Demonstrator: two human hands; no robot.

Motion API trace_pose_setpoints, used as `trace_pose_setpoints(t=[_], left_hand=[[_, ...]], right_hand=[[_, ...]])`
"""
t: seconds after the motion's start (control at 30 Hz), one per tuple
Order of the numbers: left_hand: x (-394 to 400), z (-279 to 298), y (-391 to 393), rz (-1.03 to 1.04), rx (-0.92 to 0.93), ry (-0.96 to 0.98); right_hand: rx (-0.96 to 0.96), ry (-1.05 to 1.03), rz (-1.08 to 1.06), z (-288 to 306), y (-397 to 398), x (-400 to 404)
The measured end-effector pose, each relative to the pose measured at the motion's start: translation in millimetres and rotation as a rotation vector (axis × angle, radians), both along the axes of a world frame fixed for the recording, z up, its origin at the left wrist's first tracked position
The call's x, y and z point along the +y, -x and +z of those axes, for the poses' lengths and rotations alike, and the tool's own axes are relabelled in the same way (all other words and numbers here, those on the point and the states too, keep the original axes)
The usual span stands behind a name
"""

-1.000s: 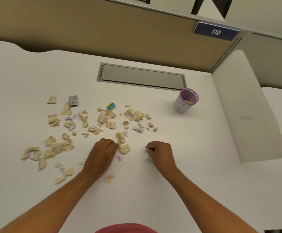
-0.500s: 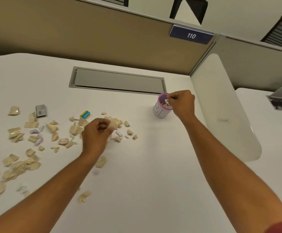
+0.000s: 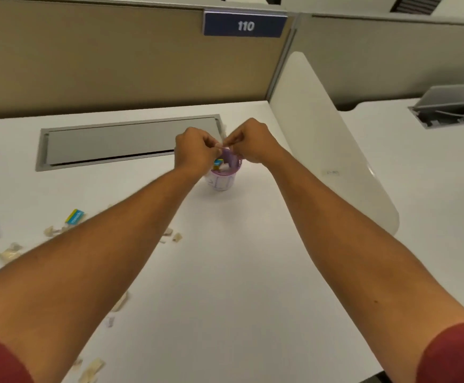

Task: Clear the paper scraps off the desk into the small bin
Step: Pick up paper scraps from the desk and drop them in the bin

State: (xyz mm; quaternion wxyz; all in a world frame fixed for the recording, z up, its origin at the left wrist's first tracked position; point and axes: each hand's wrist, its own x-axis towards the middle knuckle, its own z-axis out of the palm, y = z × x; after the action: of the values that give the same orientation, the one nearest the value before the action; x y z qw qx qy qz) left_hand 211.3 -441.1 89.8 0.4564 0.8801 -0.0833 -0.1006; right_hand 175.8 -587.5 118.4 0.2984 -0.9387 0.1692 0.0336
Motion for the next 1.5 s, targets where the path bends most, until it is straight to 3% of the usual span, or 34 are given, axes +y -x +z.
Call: trace_pose_setpoints(t=[0.27,0.43,0.5,0.63,0.73,0.83,0.93,1.03,1.1,1.23,1.33,1.5], left_hand=[[-28.5,-12.4,-3.8,-0.161,-0.166,-0.267],[-31.2,-17.5,-4.6,-0.332,-0.361,-0.655],[-31.0,-10.2,-4.8,-0.32,-0.341,-0.618],[-4.7,6.4,-0.6,-0.165,-0.325,-0.328],[45.9,-1.2,12.9,-0.045,-0.31,-0.224],[104.1,-38.6,31.8,-0.056,-0.275,-0.322],[133.3,-84.0,56.7,-0.197,-0.192,-0.518],[147.5,-117.5,81.0,-0.338,-0.137,-0.727],[153.6,-131.3,93.1,-0.369,-0.147,-0.746],[157.1,-137.0,107.6,-0.358,-0.182,-0.708],[154.7,-128.5,110.5,-0.333,-0.291,-0.561],[154.0,-124.5,106.4,-0.343,-0.357,-0.502]], right_hand=[[-0.185,-0.199,-0.252,-12.4,21.8,-25.2],[-0.255,-0.285,-0.308,-15.3,39.4,-20.3],[-0.281,-0.311,-0.322,-14.0,45.3,-18.3],[-0.366,-0.307,-0.344,-15.8,57.6,-7.1],[-0.345,-0.224,-0.228,-37.4,72.4,23.2],[-0.23,-0.08,0.033,-78.4,85.7,65.7],[-0.082,0.109,0.259,-116.8,89.0,89.4],[0.005,0.371,0.386,-132.2,81.6,99.2],[0.025,0.462,0.405,-133.3,77.4,103.5],[0.029,0.469,0.413,-129.2,80.2,104.2],[0.033,0.474,0.431,-128.9,83.8,100.2],[0.048,0.228,0.274,-127.0,86.4,94.0]])
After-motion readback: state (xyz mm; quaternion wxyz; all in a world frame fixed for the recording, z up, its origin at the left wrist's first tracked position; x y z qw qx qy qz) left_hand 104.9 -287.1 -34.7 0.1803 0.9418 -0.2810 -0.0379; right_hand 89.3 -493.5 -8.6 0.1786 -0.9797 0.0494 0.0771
